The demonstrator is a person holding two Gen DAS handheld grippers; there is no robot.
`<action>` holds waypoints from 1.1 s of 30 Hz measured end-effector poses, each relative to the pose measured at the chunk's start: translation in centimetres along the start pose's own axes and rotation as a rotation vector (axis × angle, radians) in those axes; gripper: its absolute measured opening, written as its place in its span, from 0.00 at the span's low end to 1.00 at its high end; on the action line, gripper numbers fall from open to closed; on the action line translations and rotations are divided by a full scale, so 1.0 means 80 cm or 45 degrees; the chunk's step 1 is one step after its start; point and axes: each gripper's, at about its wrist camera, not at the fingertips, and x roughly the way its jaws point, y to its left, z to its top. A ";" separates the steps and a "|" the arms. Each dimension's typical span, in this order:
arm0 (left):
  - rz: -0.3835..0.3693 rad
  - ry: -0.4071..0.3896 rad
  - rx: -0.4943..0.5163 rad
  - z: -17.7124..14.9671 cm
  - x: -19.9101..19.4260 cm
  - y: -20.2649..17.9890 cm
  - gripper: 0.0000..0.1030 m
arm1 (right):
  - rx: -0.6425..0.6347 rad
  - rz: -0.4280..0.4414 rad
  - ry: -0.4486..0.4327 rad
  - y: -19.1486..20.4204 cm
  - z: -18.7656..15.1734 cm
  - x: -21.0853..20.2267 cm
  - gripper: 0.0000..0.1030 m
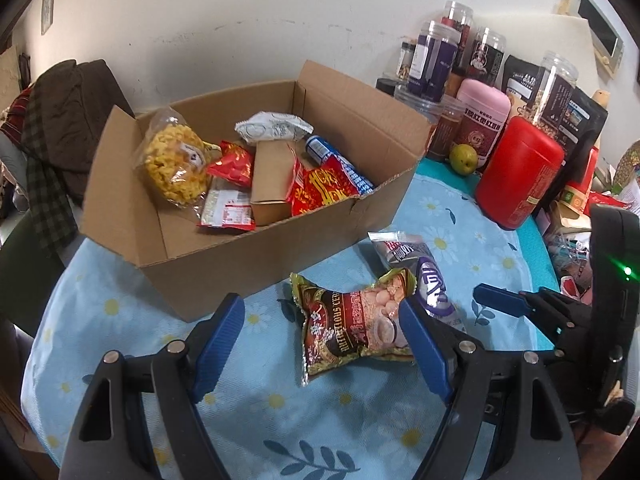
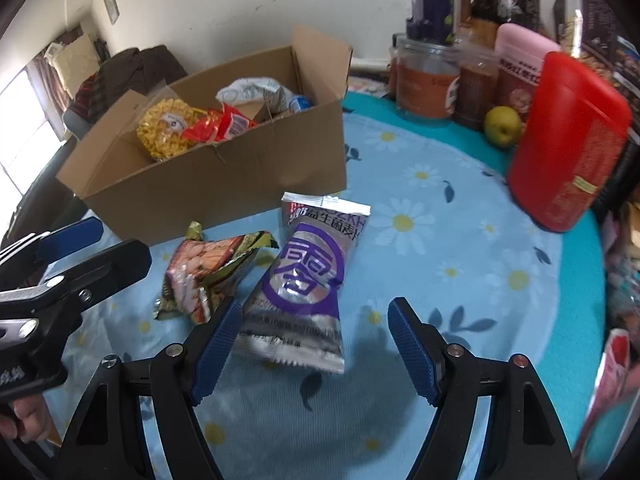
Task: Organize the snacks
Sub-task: 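Grasp the red-green cereal bag with the left gripper while the right grasps the purple-white GOZKH bag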
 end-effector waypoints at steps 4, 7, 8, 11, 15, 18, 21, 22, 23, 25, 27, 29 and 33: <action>-0.038 0.045 0.010 -0.001 0.016 -0.007 0.77 | 0.003 0.056 0.032 -0.006 0.004 0.013 0.62; -0.069 0.085 0.027 -0.004 0.027 -0.016 0.78 | -0.007 0.032 0.049 -0.008 0.002 0.018 0.48; -0.078 0.090 0.025 -0.005 0.030 -0.017 0.77 | -0.004 0.038 0.042 -0.010 0.001 0.017 0.46; -0.066 0.124 0.010 -0.005 0.043 -0.018 0.77 | 0.002 0.035 0.036 -0.014 -0.002 0.013 0.46; -0.110 0.197 -0.047 -0.009 0.063 -0.012 0.77 | -0.002 0.011 0.034 -0.019 -0.007 0.006 0.46; -0.158 0.256 -0.104 -0.014 0.078 -0.005 0.78 | 0.005 0.016 0.040 -0.021 -0.010 0.002 0.45; -0.153 0.235 -0.084 -0.018 0.077 -0.005 0.77 | 0.018 0.022 0.045 -0.024 -0.016 -0.003 0.43; -0.137 0.214 -0.051 -0.020 0.074 -0.008 0.75 | 0.020 0.024 0.043 -0.024 -0.018 -0.006 0.43; -0.121 0.203 -0.016 -0.021 0.072 -0.012 0.73 | 0.026 0.027 0.040 -0.025 -0.020 -0.009 0.41; -0.104 0.197 0.049 -0.025 0.068 -0.020 0.69 | 0.037 0.038 0.036 -0.025 -0.024 -0.015 0.38; -0.132 0.204 0.063 -0.029 0.065 -0.024 0.66 | 0.041 0.045 0.034 -0.025 -0.029 -0.018 0.35; -0.146 0.211 0.071 -0.034 0.060 -0.027 0.62 | 0.055 0.055 0.033 -0.026 -0.034 -0.021 0.30; -0.157 0.221 0.085 -0.045 0.051 -0.031 0.62 | 0.085 0.117 0.038 -0.028 -0.046 -0.028 0.19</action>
